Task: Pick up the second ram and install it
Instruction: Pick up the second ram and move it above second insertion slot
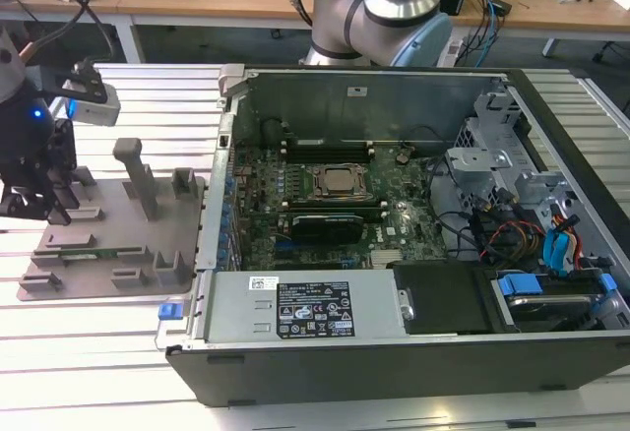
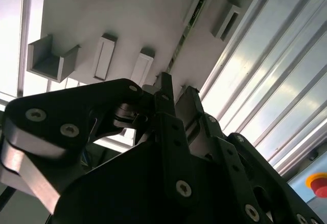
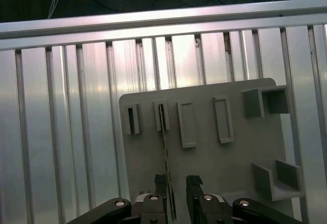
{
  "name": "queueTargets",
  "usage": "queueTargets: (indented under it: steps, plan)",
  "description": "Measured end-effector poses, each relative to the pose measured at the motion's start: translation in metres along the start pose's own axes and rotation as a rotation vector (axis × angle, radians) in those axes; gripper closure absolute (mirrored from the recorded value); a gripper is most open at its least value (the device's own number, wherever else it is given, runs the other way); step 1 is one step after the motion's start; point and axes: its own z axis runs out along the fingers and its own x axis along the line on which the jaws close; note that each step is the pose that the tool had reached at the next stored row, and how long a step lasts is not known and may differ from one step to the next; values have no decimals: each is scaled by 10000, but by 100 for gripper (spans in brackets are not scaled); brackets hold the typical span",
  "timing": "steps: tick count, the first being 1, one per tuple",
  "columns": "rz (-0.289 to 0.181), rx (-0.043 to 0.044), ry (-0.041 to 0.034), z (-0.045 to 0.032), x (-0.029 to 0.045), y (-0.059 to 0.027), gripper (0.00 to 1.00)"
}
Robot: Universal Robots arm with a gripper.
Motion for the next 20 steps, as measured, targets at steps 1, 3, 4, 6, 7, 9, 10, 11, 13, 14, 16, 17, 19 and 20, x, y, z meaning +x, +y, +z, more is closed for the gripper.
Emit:
queueTargets:
  steps: [1,3,4,6,7,9,10,11,13,14,16,17,19,20]
  plan:
    - [-1,0,0,15,0,-1,70]
    - [0,0,0,62,1,-3,70]
    - [0,0,0,83,2,-4,70]
    - [0,0,0,105,3,-5,70]
    - [0,0,0,132,3,-6,70]
    - [-1,0,0,172,4,-8,70]
    - [-1,0,0,186,5,-8,70]
    - [-1,0,0,204,5,-9,70]
    - [0,1,-1,234,6,-10,70]
    - [-3,0,0,250,7,-11,70]
    - [-90,-2,10,303,8,-14,70]
    - [-135,-3,20,323,9,-15,70]
    - [-183,-3,27,357,9,-17,70]
    - [-184,-3,27,371,9,-19,70]
